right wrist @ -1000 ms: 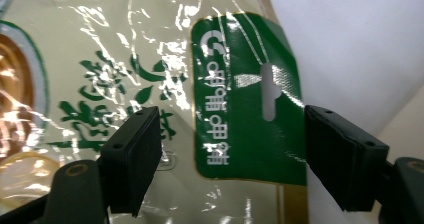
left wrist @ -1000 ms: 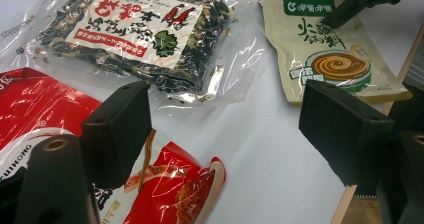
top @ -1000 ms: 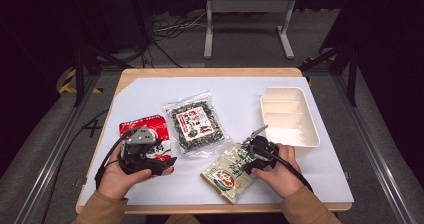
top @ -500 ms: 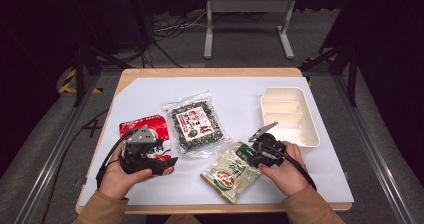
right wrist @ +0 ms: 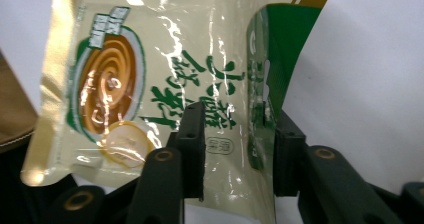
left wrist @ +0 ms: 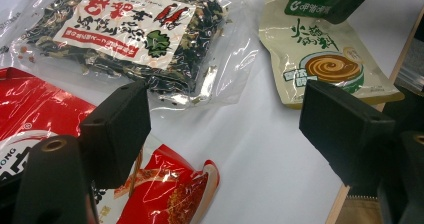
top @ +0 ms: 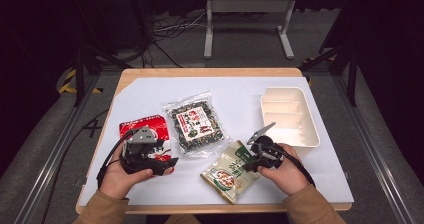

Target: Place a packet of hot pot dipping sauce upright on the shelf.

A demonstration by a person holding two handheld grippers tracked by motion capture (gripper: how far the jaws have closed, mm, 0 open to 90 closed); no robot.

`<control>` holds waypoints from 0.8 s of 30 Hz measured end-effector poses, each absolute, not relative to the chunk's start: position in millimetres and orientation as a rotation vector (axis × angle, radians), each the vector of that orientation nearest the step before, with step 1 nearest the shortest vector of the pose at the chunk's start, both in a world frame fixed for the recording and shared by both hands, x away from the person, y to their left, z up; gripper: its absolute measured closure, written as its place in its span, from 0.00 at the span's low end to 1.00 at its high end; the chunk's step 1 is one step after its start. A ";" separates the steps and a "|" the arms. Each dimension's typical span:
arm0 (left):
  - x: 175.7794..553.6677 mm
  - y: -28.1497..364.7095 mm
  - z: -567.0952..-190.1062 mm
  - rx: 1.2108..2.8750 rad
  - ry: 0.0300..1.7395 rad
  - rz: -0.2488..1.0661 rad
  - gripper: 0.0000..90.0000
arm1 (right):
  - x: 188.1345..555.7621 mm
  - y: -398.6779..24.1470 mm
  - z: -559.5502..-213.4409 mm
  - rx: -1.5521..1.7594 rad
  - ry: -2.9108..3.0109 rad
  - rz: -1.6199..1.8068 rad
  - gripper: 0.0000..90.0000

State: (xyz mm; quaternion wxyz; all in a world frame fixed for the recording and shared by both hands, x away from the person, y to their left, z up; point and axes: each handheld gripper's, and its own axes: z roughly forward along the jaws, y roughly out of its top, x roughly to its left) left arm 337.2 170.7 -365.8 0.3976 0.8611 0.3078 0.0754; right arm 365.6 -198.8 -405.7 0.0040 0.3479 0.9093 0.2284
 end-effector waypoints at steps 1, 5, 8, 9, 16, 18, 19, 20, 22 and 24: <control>337.1 171.0 -365.9 2.180 0.782 0.189 0.23 | 366.3 -200.8 -405.1 1.082 2.831 0.713 0.89; 337.1 171.5 -366.2 2.182 0.780 0.197 0.23 | 366.2 -202.7 -403.4 1.063 2.815 0.728 0.96; 337.9 172.3 -366.1 2.181 0.778 0.201 0.24 | 365.2 -202.9 -400.9 1.025 2.810 0.737 0.98; 337.8 172.5 -366.0 2.179 0.783 0.200 0.24 | 364.6 -202.6 -399.4 1.020 2.808 0.740 0.98; 337.9 173.7 -364.7 2.166 0.790 0.197 0.23 | 365.0 -207.8 -389.2 1.066 2.806 0.838 0.99; 338.2 174.2 -364.5 2.167 0.790 0.193 0.23 | 364.9 -209.8 -384.4 1.078 2.809 0.868 0.99; 338.1 174.3 -364.7 2.166 0.792 0.193 0.23 | 364.8 -210.8 -381.1 1.085 2.812 0.884 0.99; 338.1 174.5 -364.6 2.166 0.792 0.194 0.23 | 364.6 -211.3 -378.2 1.090 2.812 0.892 0.99; 338.0 175.6 -364.0 2.161 0.792 0.203 0.23 | 364.3 -212.5 -371.5 1.089 2.826 0.918 0.99; 336.9 176.9 -362.9 2.156 0.797 0.199 0.23 | 362.9 -212.9 -363.9 1.070 2.834 0.940 0.99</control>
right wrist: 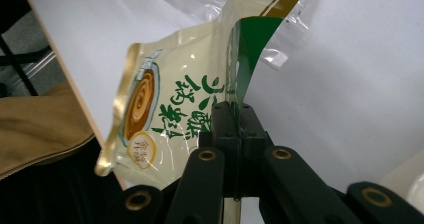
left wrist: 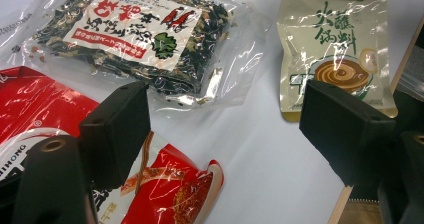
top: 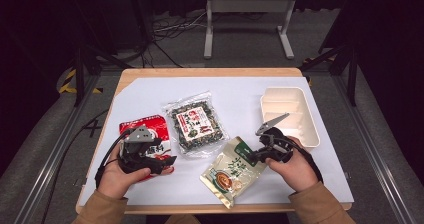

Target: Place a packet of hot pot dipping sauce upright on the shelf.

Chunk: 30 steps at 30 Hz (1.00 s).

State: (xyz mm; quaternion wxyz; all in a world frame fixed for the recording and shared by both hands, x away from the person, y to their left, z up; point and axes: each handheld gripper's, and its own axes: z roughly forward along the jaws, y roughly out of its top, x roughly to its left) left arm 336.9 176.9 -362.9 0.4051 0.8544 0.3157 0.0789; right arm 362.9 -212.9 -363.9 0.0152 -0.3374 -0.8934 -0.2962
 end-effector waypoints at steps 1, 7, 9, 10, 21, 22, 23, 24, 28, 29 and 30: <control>336.8 177.7 -362.7 2.153 0.794 0.206 0.23 | 361.9 -212.9 -360.7 -1.045 -2.786 -0.923 0.99; 336.1 181.4 -361.7 2.140 0.814 0.206 0.23 | 357.5 -215.6 -340.4 -1.008 -2.801 -0.957 1.00; 336.5 181.9 -361.5 2.140 0.812 0.209 0.23 | 355.8 -215.2 -333.3 -0.990 -2.807 -0.963 1.00; 336.8 182.3 -361.1 2.138 0.813 0.209 0.23 | 355.2 -214.9 -330.4 -0.982 -2.804 -0.969 1.00; 338.2 184.2 -360.3 2.127 0.820 0.214 0.23 | 353.5 -213.2 -309.4 -0.906 -2.762 -1.006 1.00; 338.6 185.0 -360.1 2.126 0.817 0.216 0.23 | 353.2 -213.1 -306.2 -0.892 -2.760 -1.015 1.00; 338.9 185.3 -359.9 2.125 0.815 0.218 0.23 | 353.2 -213.1 -305.1 -0.884 -2.757 -1.018 1.00; 338.9 185.3 -359.9 2.125 0.815 0.218 0.23 | 353.1 -212.8 -304.0 -0.882 -2.761 -1.021 1.00; 338.7 186.8 -359.8 2.117 0.824 0.213 0.23 | 352.3 -211.8 -298.1 -0.871 -2.780 -1.012 1.00; 338.7 186.8 -359.8 2.117 0.824 0.213 0.23 | 352.3 -211.8 -297.1 -0.871 -2.780 -1.014 1.00; 338.9 188.0 -359.5 2.114 0.831 0.213 0.23 | 352.4 -212.0 -295.2 -0.867 -2.784 -1.014 1.00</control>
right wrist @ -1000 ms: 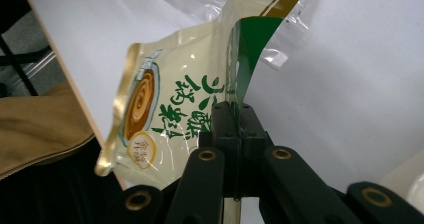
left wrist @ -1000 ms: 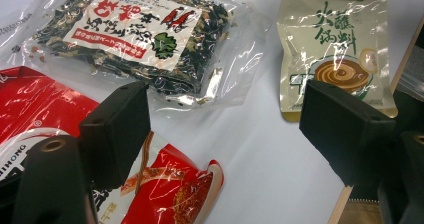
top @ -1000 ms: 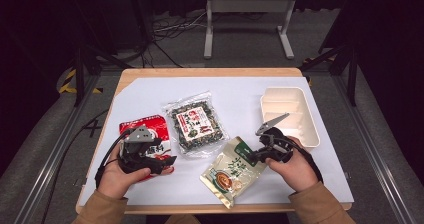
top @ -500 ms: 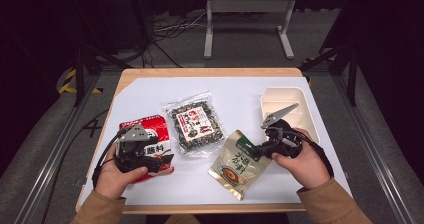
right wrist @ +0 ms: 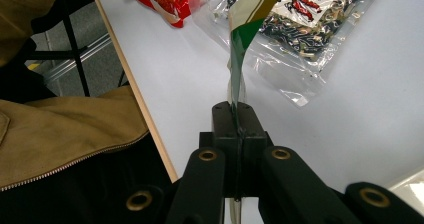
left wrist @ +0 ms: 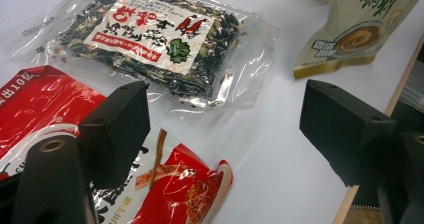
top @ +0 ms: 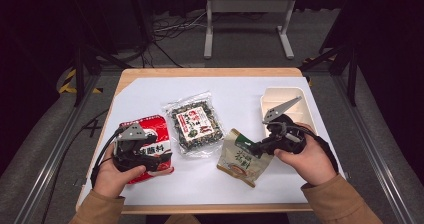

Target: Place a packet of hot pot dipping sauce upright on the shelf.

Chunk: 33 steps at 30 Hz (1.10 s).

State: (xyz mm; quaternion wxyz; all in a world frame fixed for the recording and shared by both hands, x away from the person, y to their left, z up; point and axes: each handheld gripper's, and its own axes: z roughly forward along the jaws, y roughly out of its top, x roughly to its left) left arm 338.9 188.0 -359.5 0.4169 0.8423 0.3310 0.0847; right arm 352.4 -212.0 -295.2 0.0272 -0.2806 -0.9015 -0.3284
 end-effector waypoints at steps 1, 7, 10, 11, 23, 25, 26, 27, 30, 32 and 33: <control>338.9 188.0 -359.5 2.114 0.831 0.213 0.23 | 352.4 -212.0 -295.2 -0.867 -2.784 -1.014 1.00; 338.9 191.3 -358.6 2.093 0.842 0.213 0.23 | 353.5 -214.3 -284.2 -0.854 -2.831 -1.018 1.00; 339.0 192.7 -358.4 2.087 0.853 0.212 0.23 | 355.0 -216.3 -278.8 -0.850 -2.850 -1.023 1.00; 339.5 193.6 -358.2 2.088 0.848 0.219 0.23 | 355.3 -216.6 -277.1 -0.851 -2.853 -1.022 1.00; 340.7 199.1 -355.0 2.061 0.860 0.229 0.23 | 363.8 -218.0 -255.7 -0.822 -2.919 -1.018 1.00; 341.1 199.9 -355.0 2.054 0.865 0.231 0.23 | 365.1 -218.6 -253.4 -0.813 -2.922 -1.021 1.00; 341.3 200.1 -355.1 2.054 0.868 0.232 0.23 | 366.2 -219.2 -250.7 -0.806 -2.934 -1.021 1.00; 342.4 201.1 -354.8 2.060 0.863 0.238 0.23 | 367.0 -219.6 -249.2 -0.800 -2.940 -1.020 1.00; 343.8 201.8 -354.4 2.051 0.867 0.236 0.23 | 371.2 -221.6 -241.8 -0.789 -2.958 -1.019 1.00; 344.6 201.4 -354.0 2.043 0.876 0.232 0.23 | 373.0 -222.4 -238.7 -0.782 -2.964 -1.017 1.00; 345.3 201.5 -353.9 2.042 0.872 0.238 0.23 | 374.2 -222.9 -236.6 -0.779 -2.971 -1.013 1.00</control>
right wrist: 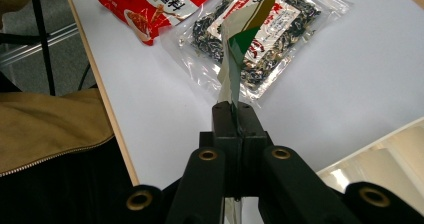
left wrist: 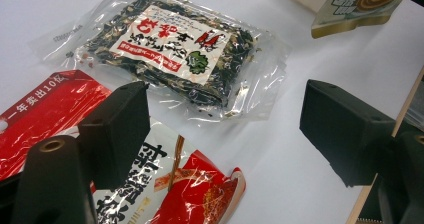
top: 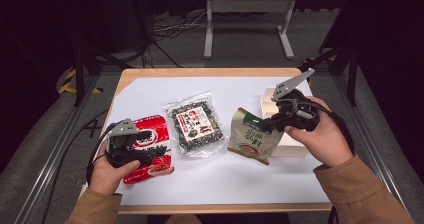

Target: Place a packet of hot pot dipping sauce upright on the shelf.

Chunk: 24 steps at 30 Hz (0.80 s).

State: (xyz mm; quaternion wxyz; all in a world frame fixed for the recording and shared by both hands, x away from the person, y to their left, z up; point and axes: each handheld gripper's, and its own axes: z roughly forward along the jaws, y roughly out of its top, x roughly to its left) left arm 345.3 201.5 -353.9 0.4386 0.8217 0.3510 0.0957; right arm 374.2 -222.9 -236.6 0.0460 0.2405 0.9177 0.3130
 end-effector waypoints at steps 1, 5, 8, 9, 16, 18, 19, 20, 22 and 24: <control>346.1 201.5 -353.3 2.043 0.870 0.239 0.23 | 375.0 -223.3 -235.4 0.730 2.800 0.949 1.00; 347.1 200.4 -353.0 2.038 0.874 0.227 0.23 | 379.2 -226.1 -228.3 0.712 2.794 0.933 1.00; 348.1 200.4 -353.3 2.037 0.873 0.233 0.23 | 384.1 -230.2 -223.4 0.698 2.782 0.938 1.00; 348.4 200.6 -353.4 2.038 0.872 0.233 0.23 | 385.3 -231.2 -222.5 0.696 2.777 0.936 1.00; 347.2 204.5 -353.7 2.030 0.888 0.236 0.23 | 397.3 -239.8 -215.4 0.661 2.755 0.914 1.00; 347.1 205.8 -353.7 2.027 0.889 0.241 0.23 | 400.5 -242.5 -213.5 0.655 2.745 0.918 1.00; 347.1 205.8 -353.7 2.027 0.889 0.241 0.23 | 400.5 -242.5 -213.5 0.655 2.745 0.918 1.00; 347.0 206.6 -353.7 2.029 0.889 0.247 0.23 | 402.3 -244.0 -212.5 0.656 2.741 0.921 1.00; 345.9 207.3 -353.9 2.028 0.895 0.243 0.23 | 405.5 -246.6 -210.3 0.656 2.734 0.918 1.00; 345.9 208.9 -353.8 2.033 0.893 0.250 0.23 | 409.1 -249.2 -207.2 0.650 2.730 0.913 1.00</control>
